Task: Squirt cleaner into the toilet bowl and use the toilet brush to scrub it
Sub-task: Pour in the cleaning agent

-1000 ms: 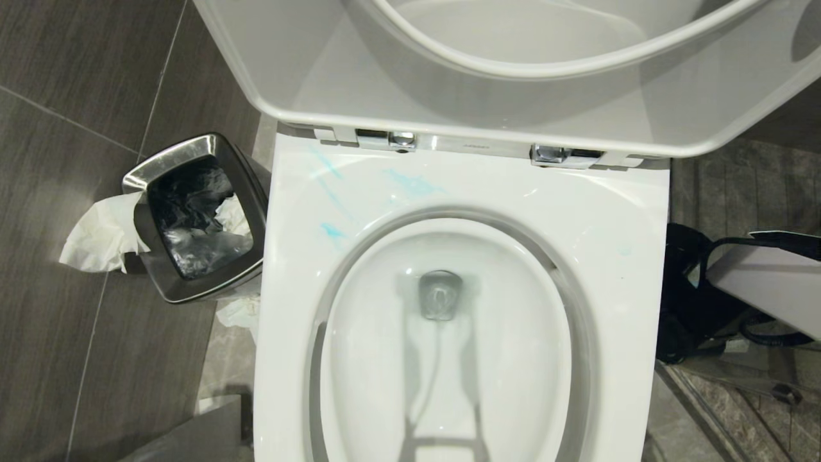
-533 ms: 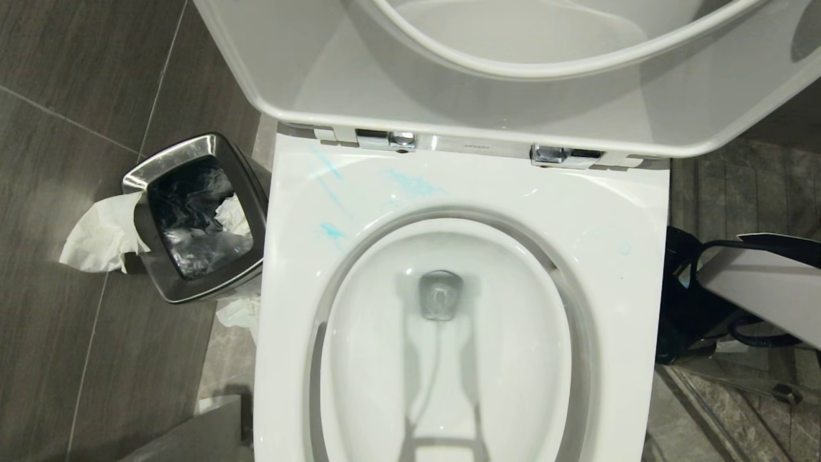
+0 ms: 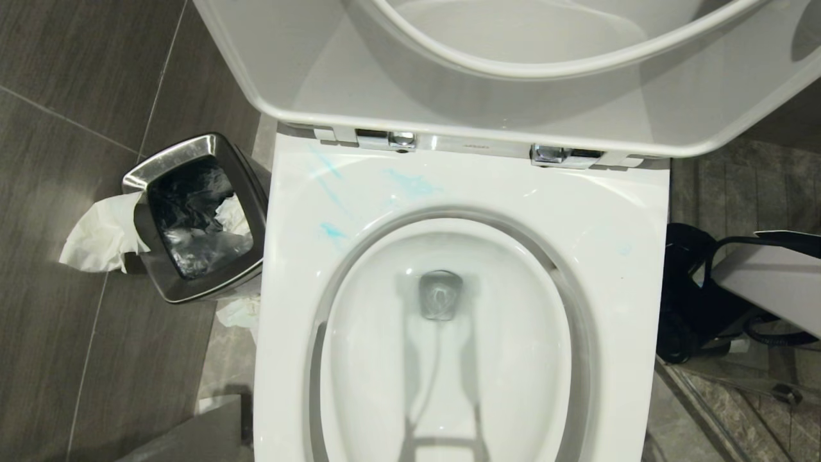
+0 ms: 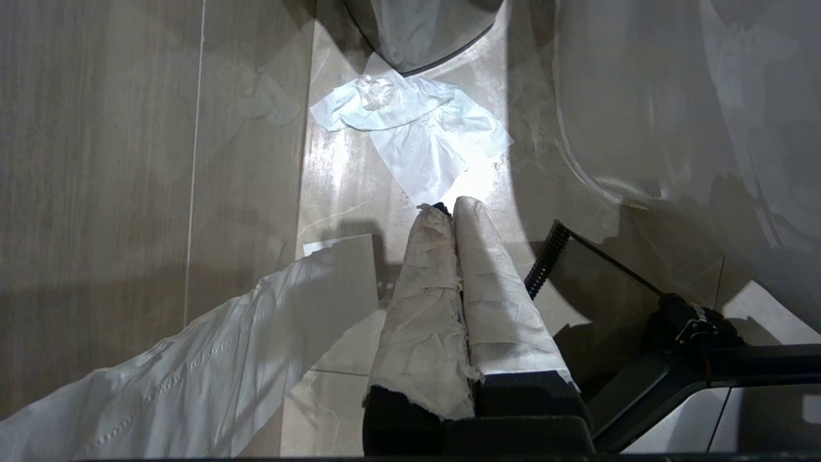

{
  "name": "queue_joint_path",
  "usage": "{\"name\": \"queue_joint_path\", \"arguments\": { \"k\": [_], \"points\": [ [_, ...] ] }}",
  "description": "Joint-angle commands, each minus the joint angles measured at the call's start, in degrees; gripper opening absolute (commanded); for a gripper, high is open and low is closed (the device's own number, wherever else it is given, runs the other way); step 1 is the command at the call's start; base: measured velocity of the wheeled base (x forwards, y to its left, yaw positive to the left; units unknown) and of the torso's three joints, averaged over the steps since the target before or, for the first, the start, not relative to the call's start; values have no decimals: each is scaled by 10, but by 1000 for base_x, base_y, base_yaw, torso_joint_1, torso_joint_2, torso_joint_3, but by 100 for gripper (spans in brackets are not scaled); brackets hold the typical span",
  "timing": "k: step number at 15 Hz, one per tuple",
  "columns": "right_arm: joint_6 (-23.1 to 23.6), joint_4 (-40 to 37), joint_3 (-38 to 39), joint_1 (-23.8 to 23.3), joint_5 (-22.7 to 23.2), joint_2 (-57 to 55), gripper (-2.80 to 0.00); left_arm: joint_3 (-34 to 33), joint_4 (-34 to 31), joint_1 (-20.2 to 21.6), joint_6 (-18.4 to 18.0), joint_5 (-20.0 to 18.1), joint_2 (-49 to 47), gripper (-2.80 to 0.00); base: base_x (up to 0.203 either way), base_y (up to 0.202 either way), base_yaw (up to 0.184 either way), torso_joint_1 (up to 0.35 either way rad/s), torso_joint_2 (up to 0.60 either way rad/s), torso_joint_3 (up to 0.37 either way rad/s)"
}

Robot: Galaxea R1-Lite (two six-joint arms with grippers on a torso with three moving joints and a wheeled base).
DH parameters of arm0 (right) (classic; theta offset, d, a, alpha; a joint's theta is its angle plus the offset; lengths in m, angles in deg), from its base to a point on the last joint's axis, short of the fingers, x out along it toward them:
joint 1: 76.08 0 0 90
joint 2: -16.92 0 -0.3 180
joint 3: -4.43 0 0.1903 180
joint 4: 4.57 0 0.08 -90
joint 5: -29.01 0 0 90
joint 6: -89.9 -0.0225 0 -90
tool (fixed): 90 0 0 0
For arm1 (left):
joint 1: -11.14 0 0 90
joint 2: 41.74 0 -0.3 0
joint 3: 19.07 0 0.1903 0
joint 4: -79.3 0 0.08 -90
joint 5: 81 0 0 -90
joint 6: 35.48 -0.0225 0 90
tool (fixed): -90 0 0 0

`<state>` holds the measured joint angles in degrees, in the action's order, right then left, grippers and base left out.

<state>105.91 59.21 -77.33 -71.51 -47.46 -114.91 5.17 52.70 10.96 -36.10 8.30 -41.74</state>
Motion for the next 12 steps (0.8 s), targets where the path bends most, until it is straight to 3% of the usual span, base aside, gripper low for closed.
{"name": "queue_joint_path", "arguments": {
  "k": [1, 12],
  "points": [
    [1, 5, -7, 1, 1, 3, 0, 0, 0, 0, 0, 0, -1, -280, 0, 0, 0, 0, 0, 0],
    [1, 5, -106, 15, 9, -56, 0, 0, 0, 0, 0, 0, -1, -280, 0, 0, 0, 0, 0, 0]
  ]
}}
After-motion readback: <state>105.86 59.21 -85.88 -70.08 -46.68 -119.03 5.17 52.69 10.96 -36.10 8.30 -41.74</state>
